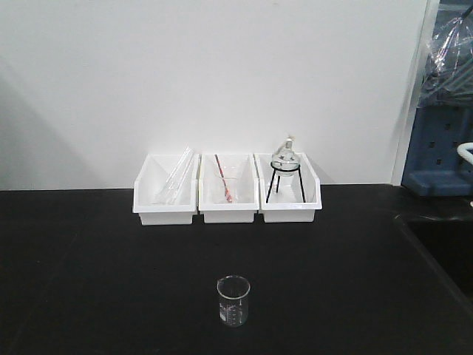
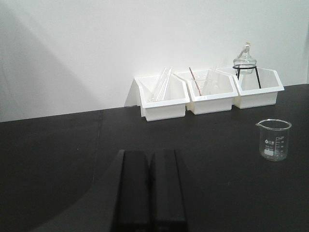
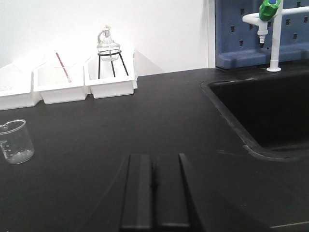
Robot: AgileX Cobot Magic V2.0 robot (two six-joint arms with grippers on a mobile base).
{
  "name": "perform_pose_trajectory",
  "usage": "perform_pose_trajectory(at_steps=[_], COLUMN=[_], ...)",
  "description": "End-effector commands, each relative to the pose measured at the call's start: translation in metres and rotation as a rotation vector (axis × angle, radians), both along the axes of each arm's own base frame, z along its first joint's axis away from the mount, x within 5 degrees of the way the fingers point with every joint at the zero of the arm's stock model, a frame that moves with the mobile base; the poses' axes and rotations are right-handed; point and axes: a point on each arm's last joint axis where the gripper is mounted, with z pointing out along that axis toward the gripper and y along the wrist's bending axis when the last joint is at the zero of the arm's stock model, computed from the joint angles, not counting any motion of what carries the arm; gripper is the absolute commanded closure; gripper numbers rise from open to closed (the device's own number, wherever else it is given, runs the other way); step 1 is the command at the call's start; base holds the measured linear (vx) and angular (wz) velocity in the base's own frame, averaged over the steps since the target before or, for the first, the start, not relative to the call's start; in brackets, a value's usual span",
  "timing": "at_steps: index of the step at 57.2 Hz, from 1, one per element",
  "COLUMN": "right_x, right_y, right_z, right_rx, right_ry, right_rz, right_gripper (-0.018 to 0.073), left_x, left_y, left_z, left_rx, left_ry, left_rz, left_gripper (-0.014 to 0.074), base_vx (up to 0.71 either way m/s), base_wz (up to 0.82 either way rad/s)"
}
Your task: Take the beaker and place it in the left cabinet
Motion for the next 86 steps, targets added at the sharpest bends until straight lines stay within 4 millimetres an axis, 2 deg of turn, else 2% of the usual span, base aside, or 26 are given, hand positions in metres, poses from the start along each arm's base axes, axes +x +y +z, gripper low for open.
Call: perform_pose_trajectory(at_steps=[1,57,68,77,86], right_x=[-0.001,-0.001,-0.002,-0.008,-0.009], right_y=[0.001,0.001,0.002,0.003,0.002], right_z=[0.006,0.008,0.022,0.041,0.061], right_rx=[-0.01,-0.014,-0.014,-0.005,0.035], right_ry=[-0.093,-0.116,-0.269,-0.471,-0.51], right_rz=[0.007,0.009,0.021,0.035,0.031], right_gripper=[0.0565,0.0565,0.0565,0.0565,0.056], left_x=[-0.002,-0.002,-0.002,-0.002,-0.002], left_y=[0.0,0.0,0.0,0.0,0.0], left_z=[0.003,0.003,0.003,0.003,0.003], left_rx=[-0.022,-0.022,-0.022,-0.022,-0.022], left_ry=[-0.085,-0.086,-0.086,-0.086,-0.086], left_rz=[-0.001,-0.001,-0.001,-0.001,-0.001], left_gripper=[0.0595,0.0595,0.0595,0.0595,0.0595], base_vx=[0.0,0.0,0.0,0.0,0.0], base_wz=[0.0,0.0,0.0,0.0,0.0])
